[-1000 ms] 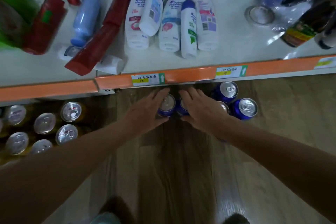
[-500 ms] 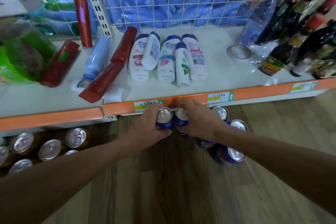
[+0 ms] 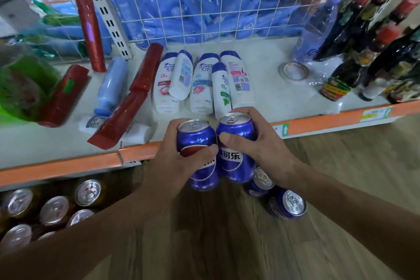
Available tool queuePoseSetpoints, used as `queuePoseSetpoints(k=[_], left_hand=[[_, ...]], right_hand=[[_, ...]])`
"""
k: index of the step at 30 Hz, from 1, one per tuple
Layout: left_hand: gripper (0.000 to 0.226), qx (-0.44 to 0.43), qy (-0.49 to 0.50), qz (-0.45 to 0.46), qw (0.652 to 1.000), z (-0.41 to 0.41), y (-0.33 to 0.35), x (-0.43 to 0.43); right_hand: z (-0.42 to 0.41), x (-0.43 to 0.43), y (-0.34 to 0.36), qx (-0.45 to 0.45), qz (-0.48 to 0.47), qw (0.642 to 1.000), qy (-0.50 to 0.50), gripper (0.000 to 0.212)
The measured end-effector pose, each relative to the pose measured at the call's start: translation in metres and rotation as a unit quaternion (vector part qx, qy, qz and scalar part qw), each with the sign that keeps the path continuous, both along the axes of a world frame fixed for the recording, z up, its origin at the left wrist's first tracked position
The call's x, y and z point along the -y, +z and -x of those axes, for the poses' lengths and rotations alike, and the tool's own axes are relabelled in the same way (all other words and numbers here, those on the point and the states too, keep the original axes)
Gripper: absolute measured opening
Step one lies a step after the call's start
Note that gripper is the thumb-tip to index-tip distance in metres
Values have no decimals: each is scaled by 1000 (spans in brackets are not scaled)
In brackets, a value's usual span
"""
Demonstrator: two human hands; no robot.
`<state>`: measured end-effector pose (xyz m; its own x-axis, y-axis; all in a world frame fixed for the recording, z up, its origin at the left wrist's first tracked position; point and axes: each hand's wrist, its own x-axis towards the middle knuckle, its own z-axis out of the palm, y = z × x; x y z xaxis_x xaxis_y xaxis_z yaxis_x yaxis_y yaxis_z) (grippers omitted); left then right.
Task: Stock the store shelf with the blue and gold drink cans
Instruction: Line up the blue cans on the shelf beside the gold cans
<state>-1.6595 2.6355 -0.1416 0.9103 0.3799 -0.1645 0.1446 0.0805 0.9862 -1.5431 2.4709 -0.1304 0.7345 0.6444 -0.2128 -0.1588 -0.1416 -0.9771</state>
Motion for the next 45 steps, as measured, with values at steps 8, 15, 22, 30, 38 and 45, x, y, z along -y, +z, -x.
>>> queuePoseSetpoints(k=[8, 15, 22, 30, 38, 45], left_hand=[[63, -52, 56, 99, 992, 19, 46, 25], [40, -125, 85, 148, 977, 53, 134, 50], [32, -158, 125, 166, 965, 61, 324, 80], [52, -119, 131, 89, 980, 52, 523, 117], [52, -48, 183, 81, 979, 41, 658, 138], [68, -20, 180, 10, 983, 26, 722, 114]], right_hand=[[28, 10, 21, -122, 11, 990, -77, 70], [68, 36, 107, -153, 112, 973, -131, 33], [76, 75, 304, -143, 112, 971, -158, 59], [61, 97, 516, -84, 89, 987, -103, 48], [46, 101, 645, 11, 92, 994, -50, 32], [23, 78, 713, 63, 87, 994, -32, 38]])
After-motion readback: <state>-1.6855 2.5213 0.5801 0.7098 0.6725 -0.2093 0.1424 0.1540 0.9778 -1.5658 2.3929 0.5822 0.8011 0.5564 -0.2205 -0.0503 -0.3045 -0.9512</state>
